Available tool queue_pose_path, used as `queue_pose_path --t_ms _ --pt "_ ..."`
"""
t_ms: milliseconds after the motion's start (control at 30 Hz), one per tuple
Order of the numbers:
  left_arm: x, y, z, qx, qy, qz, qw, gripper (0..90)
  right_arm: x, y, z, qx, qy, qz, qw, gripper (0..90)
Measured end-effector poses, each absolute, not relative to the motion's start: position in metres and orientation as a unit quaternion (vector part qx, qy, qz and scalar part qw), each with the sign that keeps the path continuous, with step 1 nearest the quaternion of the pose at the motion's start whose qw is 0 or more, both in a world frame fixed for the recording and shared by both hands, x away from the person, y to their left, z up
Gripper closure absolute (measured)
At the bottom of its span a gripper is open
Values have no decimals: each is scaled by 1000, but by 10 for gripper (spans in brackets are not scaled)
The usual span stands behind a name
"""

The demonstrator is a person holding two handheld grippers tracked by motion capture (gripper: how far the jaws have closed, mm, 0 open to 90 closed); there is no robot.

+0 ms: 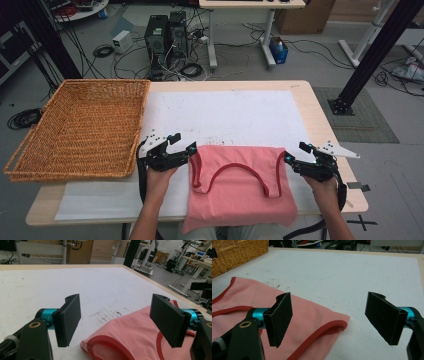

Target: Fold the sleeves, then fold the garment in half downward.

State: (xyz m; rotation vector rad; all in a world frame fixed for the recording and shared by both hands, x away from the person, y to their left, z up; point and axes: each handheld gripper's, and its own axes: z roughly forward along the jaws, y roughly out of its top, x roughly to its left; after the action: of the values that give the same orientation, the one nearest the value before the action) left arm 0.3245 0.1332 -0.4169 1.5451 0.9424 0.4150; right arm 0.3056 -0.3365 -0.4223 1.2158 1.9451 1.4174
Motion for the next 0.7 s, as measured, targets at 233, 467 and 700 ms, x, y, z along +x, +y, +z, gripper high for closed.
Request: queue_pose_path --t_ms 233,467,700 --pt "327 135 -415 672 412 181 588 252 307 -339 -423 447 701 506 231 208" --pt "339 136 -411 684 415 179 572 253 316 -335 -421 456 699 503 226 206" --pt "364 134 -412 720 425 159 525 266 340 -328 -415 459 722 474 207 206"
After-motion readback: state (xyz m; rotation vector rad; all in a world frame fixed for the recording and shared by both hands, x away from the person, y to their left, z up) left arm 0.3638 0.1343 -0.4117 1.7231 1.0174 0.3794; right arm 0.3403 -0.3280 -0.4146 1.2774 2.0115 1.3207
